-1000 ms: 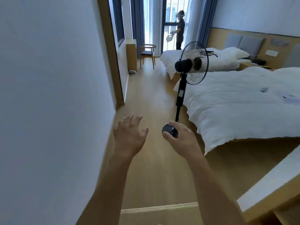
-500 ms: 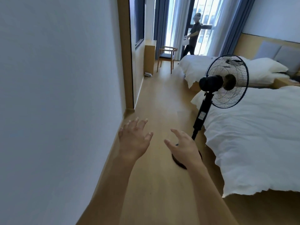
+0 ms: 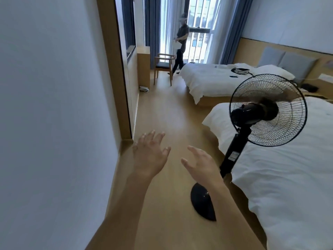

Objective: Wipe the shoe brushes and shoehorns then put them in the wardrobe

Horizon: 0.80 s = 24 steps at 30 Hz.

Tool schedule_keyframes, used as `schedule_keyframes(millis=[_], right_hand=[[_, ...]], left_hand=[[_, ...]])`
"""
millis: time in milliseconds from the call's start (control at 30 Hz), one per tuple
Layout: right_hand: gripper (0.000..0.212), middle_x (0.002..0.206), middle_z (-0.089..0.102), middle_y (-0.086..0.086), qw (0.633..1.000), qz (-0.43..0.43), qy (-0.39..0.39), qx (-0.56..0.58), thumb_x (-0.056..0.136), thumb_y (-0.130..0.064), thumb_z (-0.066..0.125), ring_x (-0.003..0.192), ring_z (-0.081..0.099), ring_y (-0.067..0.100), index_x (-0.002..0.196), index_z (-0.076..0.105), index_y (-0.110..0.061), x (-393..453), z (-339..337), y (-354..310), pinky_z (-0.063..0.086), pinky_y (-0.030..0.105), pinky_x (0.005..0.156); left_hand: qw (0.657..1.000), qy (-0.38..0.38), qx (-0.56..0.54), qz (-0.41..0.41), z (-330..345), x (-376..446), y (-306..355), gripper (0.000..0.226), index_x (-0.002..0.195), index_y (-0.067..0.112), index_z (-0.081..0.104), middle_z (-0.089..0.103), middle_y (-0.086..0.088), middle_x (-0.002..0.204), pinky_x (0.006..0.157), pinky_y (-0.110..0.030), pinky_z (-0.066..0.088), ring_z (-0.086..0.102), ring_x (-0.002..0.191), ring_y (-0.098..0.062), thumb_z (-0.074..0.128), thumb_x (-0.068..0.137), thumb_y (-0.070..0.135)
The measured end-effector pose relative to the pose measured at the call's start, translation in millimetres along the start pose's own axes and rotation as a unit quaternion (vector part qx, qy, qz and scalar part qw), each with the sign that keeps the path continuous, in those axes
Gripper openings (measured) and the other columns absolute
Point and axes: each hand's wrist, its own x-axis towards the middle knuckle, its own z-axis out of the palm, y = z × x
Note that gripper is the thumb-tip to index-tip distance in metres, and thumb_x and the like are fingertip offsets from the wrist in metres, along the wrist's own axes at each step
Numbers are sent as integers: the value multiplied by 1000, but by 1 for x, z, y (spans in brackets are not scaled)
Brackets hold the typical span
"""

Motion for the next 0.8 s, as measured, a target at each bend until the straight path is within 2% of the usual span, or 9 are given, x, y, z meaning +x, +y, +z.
schedule_keyframes(millis=[367, 600, 800], right_hand=[[60, 153, 42, -4, 999, 34, 11, 31, 95, -54, 53, 142, 36, 17, 149, 38, -32, 222, 32, -12, 34, 40, 116], [60, 153, 43, -5, 999, 3, 18, 45, 95, -54, 53, 140, 39, 17, 148, 40, -31, 406, 29, -14, 34, 36, 112], [61, 157, 36, -3, 998, -16, 7, 54, 95, -53, 54, 145, 32, 17, 149, 39, -29, 559, 5, -14, 30, 37, 116]], left_hand=[[999, -34, -1, 16, 43, 213, -39, 55, 149, 35, 31, 25, 2, 159, 120, -48, 14, 17, 147, -22, 45, 97, 48], [1000, 3, 10, 9, 68, 392, -42, 54, 147, 35, 35, 28, 2, 158, 119, -47, 16, 20, 146, -22, 46, 96, 49], [1000, 25, 6, 5, 80, 540, -26, 55, 146, 36, 36, 30, 2, 157, 118, -46, 18, 22, 145, -22, 48, 94, 50]])
